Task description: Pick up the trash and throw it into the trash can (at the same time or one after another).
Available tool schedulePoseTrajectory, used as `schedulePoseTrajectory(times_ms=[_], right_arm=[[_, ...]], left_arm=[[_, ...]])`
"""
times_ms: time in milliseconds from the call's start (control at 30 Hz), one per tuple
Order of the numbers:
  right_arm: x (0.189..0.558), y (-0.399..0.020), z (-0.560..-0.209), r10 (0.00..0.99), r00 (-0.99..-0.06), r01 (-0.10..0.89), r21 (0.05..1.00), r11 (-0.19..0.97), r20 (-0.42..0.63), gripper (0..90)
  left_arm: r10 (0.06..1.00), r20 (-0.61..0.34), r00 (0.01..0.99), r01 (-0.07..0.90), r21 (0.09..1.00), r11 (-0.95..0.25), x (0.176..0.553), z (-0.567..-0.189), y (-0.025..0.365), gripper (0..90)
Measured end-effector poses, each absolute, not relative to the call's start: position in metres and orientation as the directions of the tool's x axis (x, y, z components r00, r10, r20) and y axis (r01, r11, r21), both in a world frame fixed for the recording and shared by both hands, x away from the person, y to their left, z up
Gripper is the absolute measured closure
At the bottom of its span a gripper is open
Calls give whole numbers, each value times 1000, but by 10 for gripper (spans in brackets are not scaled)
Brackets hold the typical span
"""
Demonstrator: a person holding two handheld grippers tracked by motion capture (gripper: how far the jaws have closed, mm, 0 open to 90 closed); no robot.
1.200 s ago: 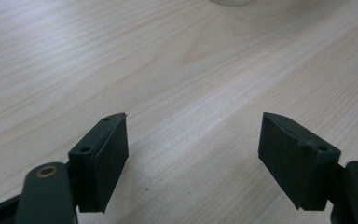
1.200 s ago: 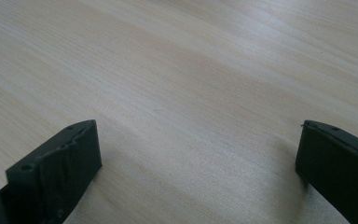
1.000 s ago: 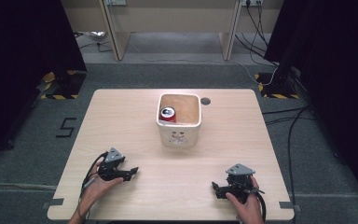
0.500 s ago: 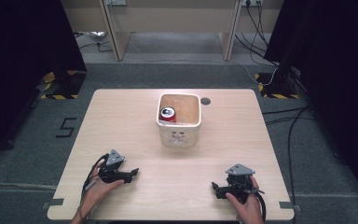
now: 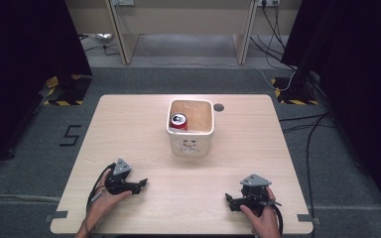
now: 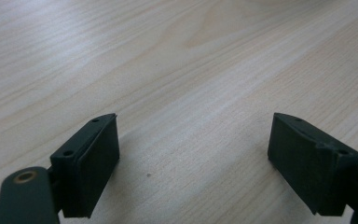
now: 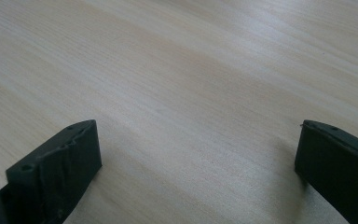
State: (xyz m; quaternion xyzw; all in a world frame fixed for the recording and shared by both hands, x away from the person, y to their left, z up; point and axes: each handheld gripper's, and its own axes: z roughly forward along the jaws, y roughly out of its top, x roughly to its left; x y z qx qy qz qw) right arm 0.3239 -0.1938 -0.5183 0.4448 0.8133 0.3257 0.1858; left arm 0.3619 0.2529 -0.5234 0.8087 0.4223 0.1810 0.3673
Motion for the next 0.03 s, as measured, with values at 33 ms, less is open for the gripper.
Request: schedulePoseTrajectory(times_ms=[33], right_arm=[[324, -194, -518, 845, -535, 603, 695, 392, -12, 6]], left_arm=[[816, -17, 578, 550, 747, -374, 362, -523, 253, 156]])
